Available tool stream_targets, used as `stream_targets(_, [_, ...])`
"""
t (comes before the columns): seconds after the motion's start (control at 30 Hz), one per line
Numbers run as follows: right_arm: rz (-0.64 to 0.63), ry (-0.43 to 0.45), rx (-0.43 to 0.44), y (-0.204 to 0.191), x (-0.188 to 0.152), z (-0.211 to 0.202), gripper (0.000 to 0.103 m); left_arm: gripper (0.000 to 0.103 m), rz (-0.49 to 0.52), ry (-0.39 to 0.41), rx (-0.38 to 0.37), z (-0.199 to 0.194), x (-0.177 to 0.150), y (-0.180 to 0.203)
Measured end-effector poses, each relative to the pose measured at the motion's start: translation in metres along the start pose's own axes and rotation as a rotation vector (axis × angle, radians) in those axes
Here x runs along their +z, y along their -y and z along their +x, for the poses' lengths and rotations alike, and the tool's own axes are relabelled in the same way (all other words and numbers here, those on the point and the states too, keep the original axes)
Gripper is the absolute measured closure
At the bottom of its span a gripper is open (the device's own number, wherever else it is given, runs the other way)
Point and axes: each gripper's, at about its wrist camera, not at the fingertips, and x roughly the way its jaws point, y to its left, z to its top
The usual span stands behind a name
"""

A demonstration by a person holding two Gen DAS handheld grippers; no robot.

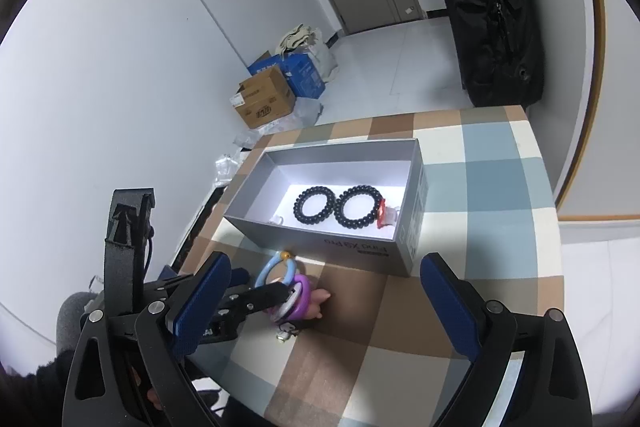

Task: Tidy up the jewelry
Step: 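Grasp the blue ring with yellow caps with the left gripper and lift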

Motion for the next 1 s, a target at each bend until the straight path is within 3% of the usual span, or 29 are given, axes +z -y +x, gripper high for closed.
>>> stream_targets(0.07, [0.003,-0.001,-0.001,0.001,0.000,0.000,0.007,0.048,-0.006,-0.002,-0.011,0.000,-0.001,0.000])
stream_targets(0.67, [0.001,-0.015,-0.009,0.000,-0.003,0.003,0.007,0.049,-0.021,-0.015,-0.031,0.003,0.005,-0.001])
stream_targets(1.0, [0.014,-0.016,-0.021,0.003,-0.005,0.004,0.007,0.049,-0.108,-0.034,-0.117,-0.003,0.007,-0.011])
